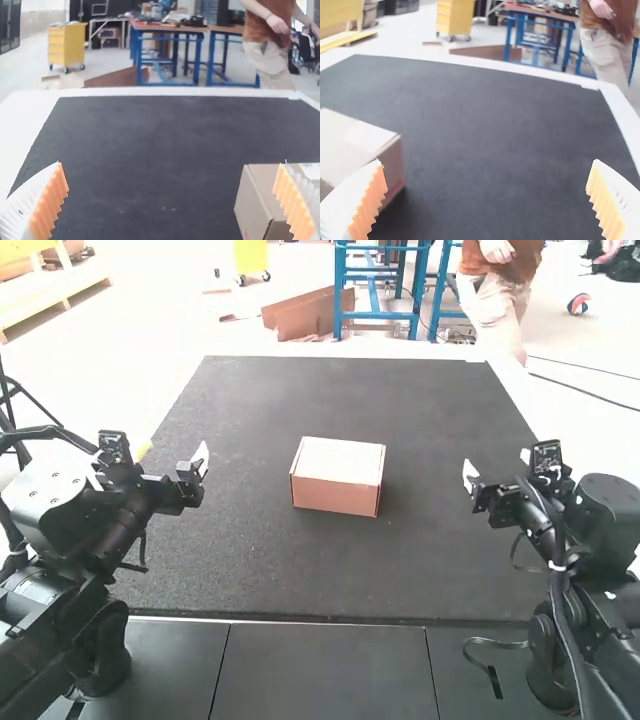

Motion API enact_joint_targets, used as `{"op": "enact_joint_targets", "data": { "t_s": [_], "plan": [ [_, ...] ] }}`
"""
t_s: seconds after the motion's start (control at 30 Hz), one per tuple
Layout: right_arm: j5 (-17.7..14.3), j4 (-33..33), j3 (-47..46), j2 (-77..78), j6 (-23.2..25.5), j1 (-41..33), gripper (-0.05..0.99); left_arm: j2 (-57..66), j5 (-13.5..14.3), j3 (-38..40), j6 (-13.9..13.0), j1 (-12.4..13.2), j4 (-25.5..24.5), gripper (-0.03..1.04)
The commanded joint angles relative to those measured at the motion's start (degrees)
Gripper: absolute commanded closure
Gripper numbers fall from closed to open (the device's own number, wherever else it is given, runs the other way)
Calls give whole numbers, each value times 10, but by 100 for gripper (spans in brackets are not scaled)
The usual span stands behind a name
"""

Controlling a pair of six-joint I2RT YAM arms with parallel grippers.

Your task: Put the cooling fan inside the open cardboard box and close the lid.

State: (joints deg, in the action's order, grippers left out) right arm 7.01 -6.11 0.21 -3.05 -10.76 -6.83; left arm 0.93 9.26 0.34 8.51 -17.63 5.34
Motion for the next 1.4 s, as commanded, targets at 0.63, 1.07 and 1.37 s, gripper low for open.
{"op": "enact_joint_targets", "data": {
  "t_s": [0.63,1.07,1.37],
  "plan": [
    [-22,65,-3,30,0,21,2,-5,5,-6,62,93,-77,5],
    [-23,69,-3,30,11,36,2,-9,5,-4,62,148,-82,4],
    [-22,70,-2,30,3,42,2,-9,4,-4,62,160,-76,4]
  ]
}}
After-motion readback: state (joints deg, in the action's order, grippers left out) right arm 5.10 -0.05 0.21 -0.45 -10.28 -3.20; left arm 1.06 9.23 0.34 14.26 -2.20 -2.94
